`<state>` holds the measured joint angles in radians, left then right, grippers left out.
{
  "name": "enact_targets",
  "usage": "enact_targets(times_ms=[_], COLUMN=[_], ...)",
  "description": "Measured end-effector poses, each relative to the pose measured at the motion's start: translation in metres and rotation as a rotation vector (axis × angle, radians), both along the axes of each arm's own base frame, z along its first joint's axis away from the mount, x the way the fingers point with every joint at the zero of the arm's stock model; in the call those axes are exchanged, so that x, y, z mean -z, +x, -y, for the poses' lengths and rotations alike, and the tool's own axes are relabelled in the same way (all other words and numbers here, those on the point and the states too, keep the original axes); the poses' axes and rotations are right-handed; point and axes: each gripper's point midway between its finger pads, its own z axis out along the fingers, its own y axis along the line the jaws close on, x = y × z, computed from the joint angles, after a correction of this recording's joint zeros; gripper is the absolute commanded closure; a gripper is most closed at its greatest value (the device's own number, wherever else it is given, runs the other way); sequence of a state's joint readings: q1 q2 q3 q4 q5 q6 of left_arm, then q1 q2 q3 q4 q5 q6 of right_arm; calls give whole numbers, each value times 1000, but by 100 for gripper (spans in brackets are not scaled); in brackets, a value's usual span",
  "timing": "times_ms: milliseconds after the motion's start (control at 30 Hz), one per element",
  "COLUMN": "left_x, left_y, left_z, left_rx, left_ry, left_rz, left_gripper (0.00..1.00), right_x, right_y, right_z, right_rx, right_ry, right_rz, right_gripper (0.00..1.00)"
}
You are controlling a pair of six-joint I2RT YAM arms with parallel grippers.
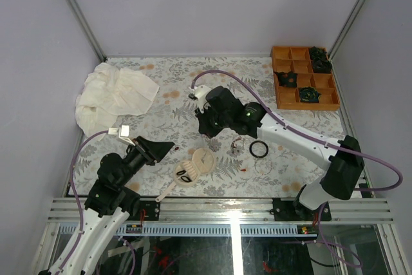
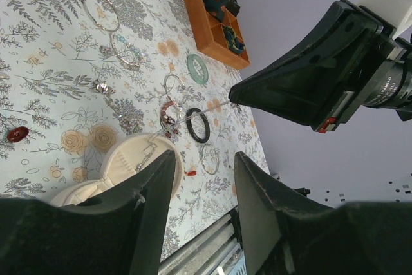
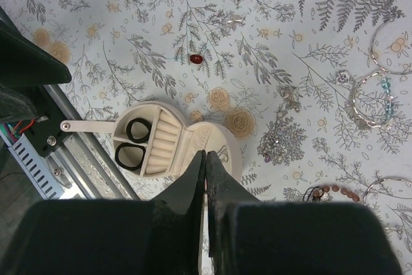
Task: Organize the mixed jewelry
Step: Place the jewelry in the jewelry box.
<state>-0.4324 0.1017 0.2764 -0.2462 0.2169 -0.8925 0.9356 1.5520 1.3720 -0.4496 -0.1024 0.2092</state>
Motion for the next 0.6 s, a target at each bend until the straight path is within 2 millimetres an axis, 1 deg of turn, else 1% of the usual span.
enact_targets(times_ms=[367, 600], left_x=[0, 0], left_y=[0, 0], left_z=[0, 0], left_rx=[0, 0], left_ry=[0, 0], left_rz=[-1, 0], left_gripper=[59, 59], right_x=[3, -1], right_y=[-4, -7], right_z=[-10, -17], right_rx=[-31, -46], right_ry=[27, 65], right_rz=[-30, -47], right_gripper=[100, 100])
